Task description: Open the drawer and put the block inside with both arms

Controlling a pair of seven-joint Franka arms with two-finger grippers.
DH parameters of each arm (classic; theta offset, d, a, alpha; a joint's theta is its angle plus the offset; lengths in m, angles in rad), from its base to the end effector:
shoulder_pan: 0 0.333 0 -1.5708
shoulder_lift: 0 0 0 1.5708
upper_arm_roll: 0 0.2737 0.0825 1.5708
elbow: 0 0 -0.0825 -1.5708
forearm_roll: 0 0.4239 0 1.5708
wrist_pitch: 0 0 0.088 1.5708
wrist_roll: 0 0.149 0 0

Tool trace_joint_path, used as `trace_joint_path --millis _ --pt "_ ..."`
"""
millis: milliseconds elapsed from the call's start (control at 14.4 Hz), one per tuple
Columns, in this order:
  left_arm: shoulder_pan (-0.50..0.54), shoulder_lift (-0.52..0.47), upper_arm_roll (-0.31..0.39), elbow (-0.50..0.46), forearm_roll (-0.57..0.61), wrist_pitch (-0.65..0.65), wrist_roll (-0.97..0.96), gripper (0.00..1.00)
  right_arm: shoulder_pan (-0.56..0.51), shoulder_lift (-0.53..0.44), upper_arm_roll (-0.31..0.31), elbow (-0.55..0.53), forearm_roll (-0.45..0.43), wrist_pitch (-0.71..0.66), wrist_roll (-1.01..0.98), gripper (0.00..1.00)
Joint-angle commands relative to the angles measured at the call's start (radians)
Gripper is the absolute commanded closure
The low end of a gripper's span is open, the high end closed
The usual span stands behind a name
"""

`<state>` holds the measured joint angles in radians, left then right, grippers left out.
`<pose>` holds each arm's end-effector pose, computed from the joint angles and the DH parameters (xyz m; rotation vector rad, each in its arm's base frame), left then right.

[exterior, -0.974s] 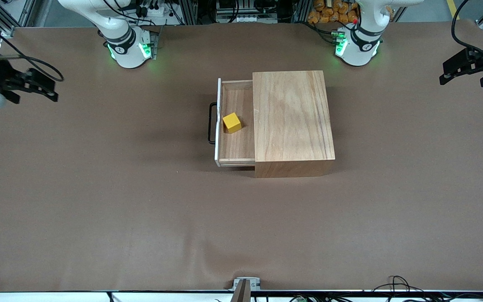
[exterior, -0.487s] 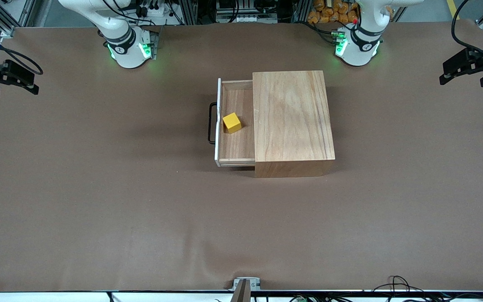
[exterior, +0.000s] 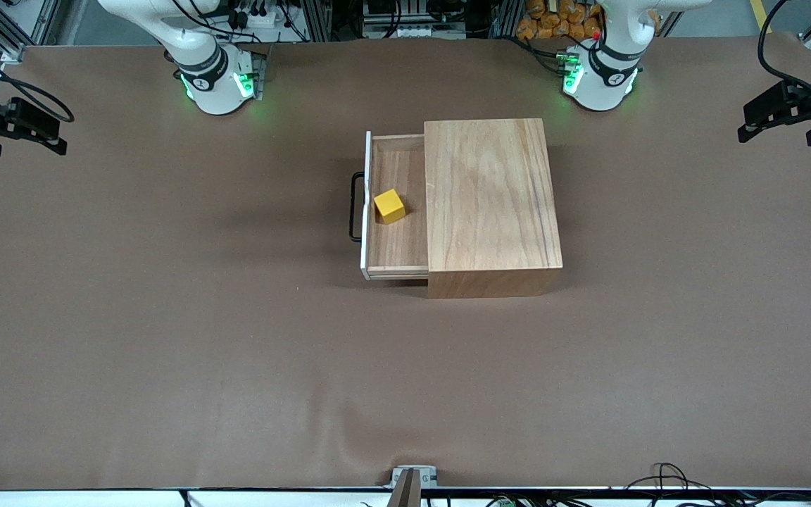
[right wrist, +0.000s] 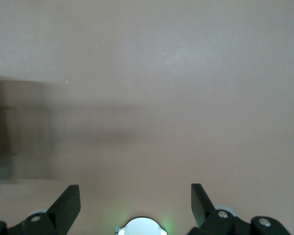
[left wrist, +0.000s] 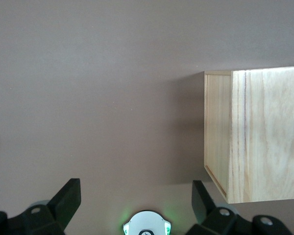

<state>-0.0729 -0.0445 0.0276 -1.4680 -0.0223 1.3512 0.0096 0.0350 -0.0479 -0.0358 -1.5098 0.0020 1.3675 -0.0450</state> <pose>0.5537 -0.0285 0.5990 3.1163 -0.0920 -0.1134 0.5553 -0.0005 0.5818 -3.1315 -0.0699 0.1478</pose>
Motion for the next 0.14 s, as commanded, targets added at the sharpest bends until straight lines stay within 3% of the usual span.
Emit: trace_joint_path --millis 0,70 --pt "0.002 0.008 -0.002 0.017 0.012 -0.007 0.016 0.0 -0.017 -0.026 0.014 -0.024 -0.014 0.004 0.0 0.0" --pt "0.002 0.008 -0.002 0.017 0.012 -0.007 0.016 0.0 -0.017 -0.026 0.014 -0.024 -0.014 0.005 0.0 0.0"
